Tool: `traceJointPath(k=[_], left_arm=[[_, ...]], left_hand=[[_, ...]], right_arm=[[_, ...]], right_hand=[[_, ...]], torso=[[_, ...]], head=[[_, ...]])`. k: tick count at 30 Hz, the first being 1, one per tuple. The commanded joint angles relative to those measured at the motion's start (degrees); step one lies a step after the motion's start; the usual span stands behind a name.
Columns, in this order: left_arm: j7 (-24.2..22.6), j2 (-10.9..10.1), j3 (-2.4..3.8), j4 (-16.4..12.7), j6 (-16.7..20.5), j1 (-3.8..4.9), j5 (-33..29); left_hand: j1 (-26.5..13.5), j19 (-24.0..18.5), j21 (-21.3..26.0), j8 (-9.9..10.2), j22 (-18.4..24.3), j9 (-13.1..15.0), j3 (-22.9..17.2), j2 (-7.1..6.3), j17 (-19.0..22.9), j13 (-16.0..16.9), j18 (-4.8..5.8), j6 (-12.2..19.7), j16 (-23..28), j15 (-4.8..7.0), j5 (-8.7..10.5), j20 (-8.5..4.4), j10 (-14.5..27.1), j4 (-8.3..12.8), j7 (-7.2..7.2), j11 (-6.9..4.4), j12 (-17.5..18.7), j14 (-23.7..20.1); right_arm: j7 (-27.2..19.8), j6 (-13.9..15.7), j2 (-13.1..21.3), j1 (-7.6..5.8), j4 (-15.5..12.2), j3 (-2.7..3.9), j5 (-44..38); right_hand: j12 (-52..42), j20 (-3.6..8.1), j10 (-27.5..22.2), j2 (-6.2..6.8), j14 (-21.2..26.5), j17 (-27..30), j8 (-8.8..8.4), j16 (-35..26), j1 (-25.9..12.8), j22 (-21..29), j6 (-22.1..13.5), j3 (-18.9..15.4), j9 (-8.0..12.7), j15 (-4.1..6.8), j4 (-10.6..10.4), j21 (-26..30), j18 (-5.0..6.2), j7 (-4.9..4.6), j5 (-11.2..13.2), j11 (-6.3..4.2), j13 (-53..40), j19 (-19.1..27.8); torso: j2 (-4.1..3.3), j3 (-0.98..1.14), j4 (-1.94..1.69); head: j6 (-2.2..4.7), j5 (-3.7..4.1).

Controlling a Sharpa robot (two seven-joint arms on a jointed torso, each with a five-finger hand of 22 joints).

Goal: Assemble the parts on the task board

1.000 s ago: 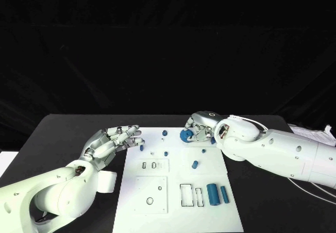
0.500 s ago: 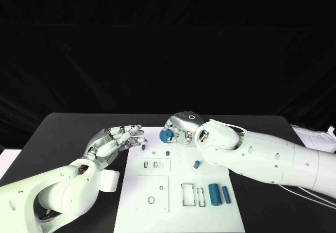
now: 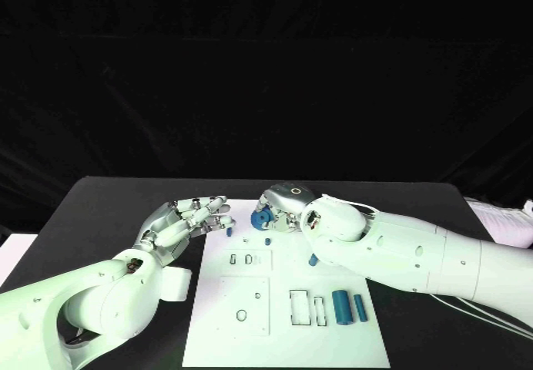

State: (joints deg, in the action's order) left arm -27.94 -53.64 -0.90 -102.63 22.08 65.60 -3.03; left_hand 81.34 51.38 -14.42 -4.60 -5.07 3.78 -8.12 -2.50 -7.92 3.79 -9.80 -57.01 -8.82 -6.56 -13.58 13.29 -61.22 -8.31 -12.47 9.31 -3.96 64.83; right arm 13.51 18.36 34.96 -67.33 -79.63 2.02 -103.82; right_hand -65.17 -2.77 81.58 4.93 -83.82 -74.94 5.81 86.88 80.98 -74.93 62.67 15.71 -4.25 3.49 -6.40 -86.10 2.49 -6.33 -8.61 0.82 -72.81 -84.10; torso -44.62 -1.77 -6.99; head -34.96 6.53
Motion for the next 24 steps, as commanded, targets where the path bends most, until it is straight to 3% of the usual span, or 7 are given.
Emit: traceJointPath(k=[1, 7, 10, 16, 18, 21, 24], left_arm=[[-0.3, 0.1, 0.04, -0.1, -1.1, 0.06, -0.1], [-0.2, 0.0, 0.04, -0.1, -1.1, 0.06, -0.1], [-0.1, 0.0, 0.04, -0.2, -1.2, 0.06, -0.1], [-0.1, 0.0, 0.04, -0.2, -1.2, 0.06, -0.1], [0.0, 0.0, 0.04, -0.2, -1.2, 0.06, -0.1], [0.0, -0.1, 0.04, -0.2, -1.1, 0.06, -0.1], [0.1, -0.1, 0.04, -0.2, -1.1, 0.06, -0.1]], left_hand=[[0.1, 0.0, 0.2, 0.2, 0.0, 0.0, 0.0, -0.17, -0.1, -0.1, -0.77, -0.1, 0.3, -0.40, 0.29, 0.25, 0.1, 0.4, -0.46, 0.42, 0.3, 0.1], [0.1, 0.0, 0.2, 0.2, 0.0, 0.0, 0.0, -0.17, -0.1, -0.1, -0.77, -0.1, 0.3, -0.40, 0.29, 0.25, 0.1, 0.4, -0.46, 0.42, 0.3, 0.1], [0.2, 0.0, 0.2, 0.3, 0.1, 0.0, 0.0, -0.18, -0.1, -0.1, -0.77, -0.1, 0.3, -0.40, 0.30, 0.25, 0.1, 0.4, -0.47, 0.42, 0.3, 0.1], [0.2, 0.0, 0.3, 0.3, 0.1, 0.0, 0.0, -0.23, -0.1, -0.1, -0.77, -0.1, 0.4, -0.41, 0.32, 0.26, 0.2, 0.5, -0.50, 0.44, 0.3, 0.1], [0.2, 0.0, 0.3, 0.3, 0.1, 0.0, 0.0, -0.23, -0.1, -0.1, -0.77, -0.1, 0.4, -0.41, 0.32, 0.26, 0.2, 0.5, -0.50, 0.44, 0.3, 0.1], [0.2, 0.0, 0.3, 0.4, 0.1, -0.1, 0.0, -0.27, -0.1, -0.1, -0.76, 0.0, 0.4, -0.42, 0.33, 0.27, 0.2, 0.5, -0.54, 0.47, 0.4, 0.1], [0.2, 0.0, 0.3, 0.4, 0.1, -0.1, 0.0, -0.27, -0.1, -0.1, -0.76, 0.0, 0.4, -0.42, 0.33, 0.27, 0.2, 0.5, -0.54, 0.47, 0.4, 0.1]], right_arm=[[0.7, -2.2, -0.2, 0.16, 0.6, -0.13, -1.2], [1.1, -2.3, -0.4, 0.17, 1.2, -0.16, -1.2], [1.6, -2.2, -0.6, 0.15, 1.6, -0.17, -1.1], [2.0, -2.7, -0.8, 0.11, 2.1, -0.20, -0.1], [2.1, -3.2, -0.8, 0.10, 2.2, -0.23, 0.4], [2.2, -4.0, -0.8, 0.09, 2.2, -0.25, 1.0], [2.3, -4.4, -0.7, 0.09, 2.3, -0.27, 1.4]], right_hand=[[0.3, 0.45, 0.4, -0.87, -4.9, -8.5, -0.12, 0.4, -0.8, -7.1, 4.2, 1.2, -0.8, 0.32, -0.7, -0.2, -0.75, 1.41, 0.3, -0.73, 0.2, -2.3], [1.8, 0.22, -0.1, 0.06, -4.9, -8.6, -1.56, 0.4, -2.7, -6.9, 2.4, 1.2, -0.3, -0.09, -1.4, -0.1, -0.73, 0.62, 1.9, -0.15, 0.9, -2.2], [3.6, -0.47, -0.8, 1.30, -5.0, -9.1, -2.46, 0.6, -5.5, -7.0, -1.5, 0.6, 0.6, -1.00, -3.1, -0.1, -0.75, -0.67, 4.6, 0.94, 1.9, -2.2], [6.3, -1.89, -2.0, 4.58, -5.2, -10.1, -2.25, 0.9, -12.6, -6.9, -7.5, -3.6, 0.5, -2.30, -10.3, -0.1, -0.71, -1.92, 5.0, 2.31, 3.2, -2.2], [6.4, -2.10, -2.0, 3.94, -5.2, -10.3, -2.21, 1.0, -16.3, -7.1, -7.6, -6.7, 0.5, -2.46, -10.4, -0.1, -0.73, -2.03, 2.5, 2.46, 3.1, -2.2], [5.6, -2.12, -1.8, 1.50, -5.3, -10.7, -2.01, 1.2, -19.6, -7.3, -6.9, -9.4, 0.3, -2.42, -10.2, -0.3, -0.78, -1.88, -3.3, 2.39, 2.5, -2.4], [5.2, -2.07, -1.7, 0.45, -5.3, -10.9, -2.01, 1.3, -19.8, -7.4, -6.5, -10.7, 0.3, -2.35, -10.3, -0.3, -0.80, -1.75, -4.6, 2.27, 2.2, -2.4]], torso=[[0.01, 0.08, 0.08], [-0.01, 0.08, 0.11], [0.00, 0.08, 0.11], [-0.01, 0.07, 0.09], [-0.02, 0.09, 0.07], [-0.02, 0.07, 0.07], [0.00, 0.07, 0.06]], head=[[-0.02, -0.04], [0.08, -0.05], [0.15, 0.03], [0.19, 0.15], [0.17, 0.19], [0.16, 0.20], [0.15, 0.18]])
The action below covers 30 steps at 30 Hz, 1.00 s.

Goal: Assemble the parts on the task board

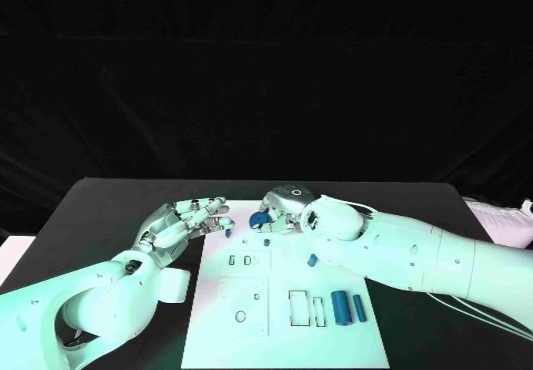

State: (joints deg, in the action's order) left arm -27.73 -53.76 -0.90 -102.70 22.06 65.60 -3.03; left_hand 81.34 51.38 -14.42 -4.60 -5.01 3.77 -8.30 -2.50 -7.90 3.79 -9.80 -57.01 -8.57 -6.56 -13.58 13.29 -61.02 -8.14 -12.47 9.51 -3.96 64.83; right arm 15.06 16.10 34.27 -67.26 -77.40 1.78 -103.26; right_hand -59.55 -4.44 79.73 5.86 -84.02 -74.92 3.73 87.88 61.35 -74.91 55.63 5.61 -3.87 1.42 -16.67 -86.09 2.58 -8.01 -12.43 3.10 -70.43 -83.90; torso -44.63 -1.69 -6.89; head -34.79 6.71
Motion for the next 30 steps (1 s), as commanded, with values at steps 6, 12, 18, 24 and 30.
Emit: traceJointPath(k=[6, 12, 18, 24, 30], left_arm=[[-0.1, -0.1, 0.04, -0.2, -1.1, 0.06, -0.1], [-0.1, -0.2, 0.04, -0.2, -1.1, 0.06, -0.1], [-0.1, -0.3, 0.04, -0.1, -1.3, 0.06, -0.1], [-0.2, -0.3, 0.03, 0.5, -1.5, 0.05, -0.1], [-0.5, -0.2, 0.02, 1.2, -1.9, 0.04, -0.1]], left_hand=[[0.1, 0.0, 0.3, 0.5, 0.1, -0.1, 0.1, -0.30, -0.1, -0.1, -0.76, 0.0, 0.3, -0.45, 0.34, 0.28, 0.1, 0.4, -0.59, 0.31, 0.4, 0.0], [0.1, 0.0, 0.3, 0.5, 0.1, -0.1, 0.1, -0.30, -0.1, -0.1, -0.76, 0.0, 0.3, -0.45, 0.34, 0.28, 0.1, 0.4, -0.59, 0.31, 0.4, 0.0], [0.1, 0.0, 0.3, 0.5, 0.1, -0.1, 0.1, -0.30, -0.1, -0.1, -0.76, 0.0, 0.3, -0.45, 0.34, 0.28, 0.1, 0.4, -0.59, 0.31, 0.4, 0.0], [0.1, 0.0, 0.4, 0.5, 0.1, -0.1, 0.1, -0.30, -0.1, -0.1, -0.75, 0.0, 0.3, -0.47, 0.34, 0.30, 0.2, 0.4, -0.61, 0.34, 0.4, 0.0], [0.2, 0.0, 0.4, 0.5, 0.2, 0.0, 0.0, -0.26, -0.1, -0.1, -0.76, 0.0, 0.4, -0.47, 0.32, 0.30, 0.2, 0.5, -0.54, 0.32, 0.4, 0.1]], right_arm=[[0.4, -0.5, 0.6, 0.03, -0.2, -0.05, 1.8], [-3.5, 11.4, 2.7, 0.12, -1.8, -0.01, 4.1], [-9.6, 16.1, 7.8, 0.02, -5.2, 0.63, 11.2], [-15.2, 7.6, 15.3, -0.60, -6.9, 1.08, 24.1], [-18.3, 2.8, 20.6, -0.51, -6.7, 1.17, 29.6]], right_hand=[[-1.3, -0.24, 0.5, -2.19, -5.2, -11.1, 0.29, 0.4, 0.7, -7.8, 1.8, -1.4, -0.2, -0.07, 0.1, -0.5, -0.95, 0.26, -2.2, -0.28, -0.9, -2.8], [-3.4, -0.02, 1.3, -3.24, -5.3, -11.6, 0.12, 0.6, 4.4, -8.5, 2.5, -1.2, -0.1, 0.15, 1.0, -0.8, -1.10, 0.48, -3.1, -0.52, -2.4, -3.1], [-3.0, -0.04, 1.1, -2.70, -5.3, -11.6, -0.08, 0.6, 7.9, -8.6, 2.1, -0.5, 0.0, 0.11, 2.1, -0.9, -1.13, 0.36, -0.6, -0.46, -2.4, -3.1], [-2.9, 0.00, 0.9, -0.99, -5.3, -12.0, -0.06, 0.7, 15.3, -9.2, 1.9, 0.9, 0.1, 0.17, 7.0, -1.1, -1.25, 0.28, 1.3, -0.54, -2.5, -3.3], [-2.6, 0.00, 0.8, 0.43, -5.3, -12.1, -0.05, 0.8, 18.2, -9.4, 2.0, 1.0, 0.0, 0.17, 9.5, -1.2, -1.30, 0.25, 1.5, -0.55, -2.4, -3.4]], torso=[[0.00, 0.00, -0.01], [0.05, 0.07, 0.13], [0.15, 0.11, 0.49], [0.56, 0.31, 1.19], [0.74, 0.80, 1.88]], head=[[0.03, 0.00], [0.36, 0.13], [0.59, 0.35], [0.67, 0.53], [0.94, 0.74]])
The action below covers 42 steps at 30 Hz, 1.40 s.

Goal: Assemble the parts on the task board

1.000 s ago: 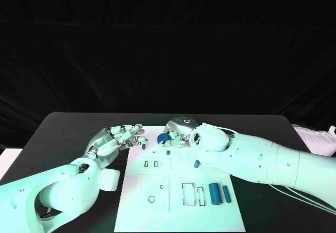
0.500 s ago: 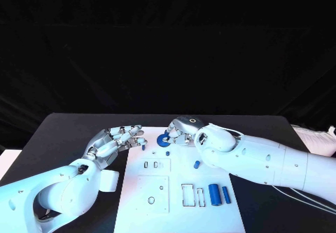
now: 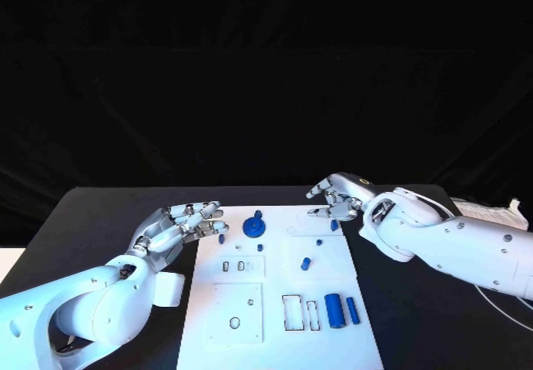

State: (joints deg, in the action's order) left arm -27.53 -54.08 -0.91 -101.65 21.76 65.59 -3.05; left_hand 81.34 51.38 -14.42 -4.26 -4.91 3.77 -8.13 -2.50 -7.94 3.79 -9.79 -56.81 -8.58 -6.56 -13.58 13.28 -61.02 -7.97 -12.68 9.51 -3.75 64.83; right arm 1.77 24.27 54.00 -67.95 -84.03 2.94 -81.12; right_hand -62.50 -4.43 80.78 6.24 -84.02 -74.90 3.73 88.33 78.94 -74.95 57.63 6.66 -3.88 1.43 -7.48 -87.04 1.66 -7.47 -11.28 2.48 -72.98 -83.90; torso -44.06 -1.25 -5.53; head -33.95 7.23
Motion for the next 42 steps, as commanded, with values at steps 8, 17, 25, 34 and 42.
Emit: traceJointPath(k=[8, 17, 25, 34, 42], left_arm=[[-0.8, 0.6, 0.02, 0.9, -1.9, 0.00, 0.0], [-0.7, 0.6, 0.00, 1.5, -1.9, -0.05, 0.0], [-0.7, 0.7, 0.00, 1.6, -2.0, -0.09, 0.0], [-0.6, 0.8, -0.01, 1.7, -2.0, -0.12, 0.0], [-0.6, 0.8, -0.01, 1.7, -2.0, -0.13, 0.0]], left_hand=[[0.2, 0.0, 0.4, 0.2, 0.1, 0.0, -0.1, -0.26, -0.1, -0.1, -0.76, -0.2, 0.4, -0.47, 0.32, 0.30, 0.2, 0.3, -0.34, 0.32, 0.2, 0.1], [0.2, 0.0, 0.4, 0.2, 0.1, 0.0, -0.2, -0.23, -0.1, -0.1, -0.77, -0.2, 0.4, -0.46, 0.32, 0.30, 0.2, 0.4, -0.31, 0.30, 0.2, 0.1], [0.2, 0.0, 0.4, 0.2, 0.1, 0.0, -0.2, -0.23, -0.1, -0.1, -0.77, -0.2, 0.4, -0.46, 0.32, 0.30, 0.2, 0.4, -0.31, 0.30, 0.2, 0.1], [0.2, 0.0, 0.4, 0.2, 0.1, 0.0, -0.2, -0.23, -0.1, -0.1, -0.77, -0.2, 0.4, -0.46, 0.32, 0.30, 0.2, 0.4, -0.31, 0.30, 0.2, 0.1], [0.2, 0.0, 0.4, 0.2, 0.1, 0.0, -0.2, -0.20, -0.1, -0.1, -0.77, -0.3, 0.4, -0.45, 0.31, 0.30, 0.2, 0.4, -0.31, 0.29, 0.2, 0.1]], right_arm=[[-6.3, -6.1, 4.1, 1.62, 1.9, -0.02, 8.9], [-6.8, -6.0, 3.5, 3.12, 4.1, -0.03, 8.8], [-7.1, -6.0, 1.7, 3.63, 6.9, -0.03, 8.6], [-7.2, -6.5, 0.5, 4.01, 8.5, -0.02, 8.3], [-7.3, -6.9, 0.2, 4.16, 9.4, -0.02, 7.9]], right_hand=[[0.9, -0.05, -0.4, 0.74, -5.4, -12.2, -0.22, 0.4, 0.9, -9.4, -0.6, -0.4, 0.1, 0.09, 0.9, -0.3, -0.39, -0.40, 0.4, 0.18, 0.4, -3.4], [1.1, -0.06, -0.5, 0.82, -5.4, -12.2, -0.24, 0.4, 0.9, -9.4, -0.7, -0.5, 0.2, 0.07, 0.9, -0.3, -0.38, -0.44, 0.4, 0.21, 0.6, -3.4], [1.0, -0.08, -0.5, 0.59, -5.4, -12.3, -0.19, 0.4, 0.8, -9.4, -0.8, -0.5, 0.1, 0.05, 0.9, -0.3, -0.38, -0.45, 0.3, 0.22, 0.5, -3.4], [0.7, -0.06, -0.3, -0.84, -5.4, -12.3, 0.35, 0.4, 1.9, -9.5, 0.6, 0.4, -0.1, 0.15, 1.6, -0.3, -0.39, -0.28, 0.2, 0.04, 0.3, -3.4], [0.6, 0.08, -0.2, -1.49, -5.4, -12.4, 0.60, 0.4, 2.5, -9.6, 2.0, 1.1, -0.2, 0.33, 2.1, -0.3, -0.41, -0.04, 0.5, -0.19, 0.2, -3.4]], torso=[[0.38, 0.63, 0.73], [0.35, 0.46, 0.54], [0.37, 0.40, 0.54], [0.40, 0.40, 0.62], [0.41, 0.40, 0.63]], head=[[-0.04, 0.56], [-0.24, 0.47], [-0.55, 0.20], [-0.78, -0.03], [-0.82, 0.02]])
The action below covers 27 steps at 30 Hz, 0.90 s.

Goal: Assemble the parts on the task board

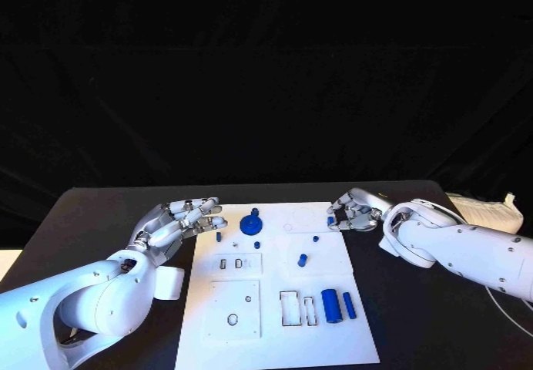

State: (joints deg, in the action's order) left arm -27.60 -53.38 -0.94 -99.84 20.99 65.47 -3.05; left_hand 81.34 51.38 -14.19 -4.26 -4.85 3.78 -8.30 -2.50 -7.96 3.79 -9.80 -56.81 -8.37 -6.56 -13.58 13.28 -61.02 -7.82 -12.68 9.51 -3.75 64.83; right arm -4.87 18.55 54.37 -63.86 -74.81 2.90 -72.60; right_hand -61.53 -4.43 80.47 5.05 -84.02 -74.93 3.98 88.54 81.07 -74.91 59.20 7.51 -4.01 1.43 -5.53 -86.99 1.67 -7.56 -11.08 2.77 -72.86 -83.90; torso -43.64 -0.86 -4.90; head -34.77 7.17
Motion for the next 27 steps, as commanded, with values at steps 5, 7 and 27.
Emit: traceJointPath(k=[5, 7, 27], left_arm=[[-0.5, 0.1, 0.03, -0.1, -1.2, 0.00, 0.0], [-0.5, 0.1, 0.03, -0.1, -1.2, 0.00, 0.0], [-0.3, 0.1, 0.03, -0.1, -1.2, 0.00, 0.0]], left_hand=[[0.2, 0.0, 0.2, 0.2, 0.1, 0.0, 0.0, -0.20, -0.1, -0.1, -0.77, -0.3, 0.2, -0.45, 0.31, 0.30, 0.2, 0.2, -0.31, 0.29, 0.2, 0.1], [0.2, 0.0, 0.2, 0.2, 0.1, 0.0, 0.0, -0.20, -0.1, -0.1, -0.77, -0.3, 0.2, -0.45, 0.31, 0.30, 0.2, 0.2, -0.31, 0.29, 0.2, 0.1], [0.2, 0.0, 0.2, 0.2, 0.1, 0.0, 0.0, -0.20, -0.1, -0.1, -0.77, -0.3, 0.2, -0.45, 0.31, 0.30, 0.2, 0.2, -0.31, 0.29, 0.2, 0.1]], right_arm=[[-0.7, -1.4, -0.4, 0.13, 0.7, 0.01, -0.9], [-0.7, -1.5, -0.5, 0.16, 0.8, 0.01, -0.9], [-0.7, -2.1, -1.2, 0.40, 1.4, 0.02, -1.5]], right_hand=[[-0.5, 0.15, 0.2, -0.58, -5.4, -12.4, 0.42, 0.2, 0.5, -9.6, 1.0, 0.7, -0.1, 0.41, 0.3, -0.4, -0.42, 0.16, 0.4, -0.58, 0.0, -3.5], [-0.5, 0.17, 0.2, -0.67, -5.4, -12.4, 0.43, 0.2, 0.5, -9.6, 1.2, 0.8, -0.1, 0.44, 0.4, -0.4, -0.43, 0.20, 0.5, -0.61, -0.1, -3.5], [-0.8, 0.41, 0.5, -1.51, -5.4, -12.6, 0.82, 0.3, 0.7, -9.8, 3.2, 1.9, -0.2, 0.74, 0.8, -0.5, -0.45, 0.70, 1.0, -1.00, -0.3, -3.5]], torso=[[0.02, 0.03, -0.04], [0.02, 0.03, -0.05], [0.05, 0.04, -0.03]], head=[[-0.08, 0.11], [-0.09, 0.11], [-0.36, 0.00]])
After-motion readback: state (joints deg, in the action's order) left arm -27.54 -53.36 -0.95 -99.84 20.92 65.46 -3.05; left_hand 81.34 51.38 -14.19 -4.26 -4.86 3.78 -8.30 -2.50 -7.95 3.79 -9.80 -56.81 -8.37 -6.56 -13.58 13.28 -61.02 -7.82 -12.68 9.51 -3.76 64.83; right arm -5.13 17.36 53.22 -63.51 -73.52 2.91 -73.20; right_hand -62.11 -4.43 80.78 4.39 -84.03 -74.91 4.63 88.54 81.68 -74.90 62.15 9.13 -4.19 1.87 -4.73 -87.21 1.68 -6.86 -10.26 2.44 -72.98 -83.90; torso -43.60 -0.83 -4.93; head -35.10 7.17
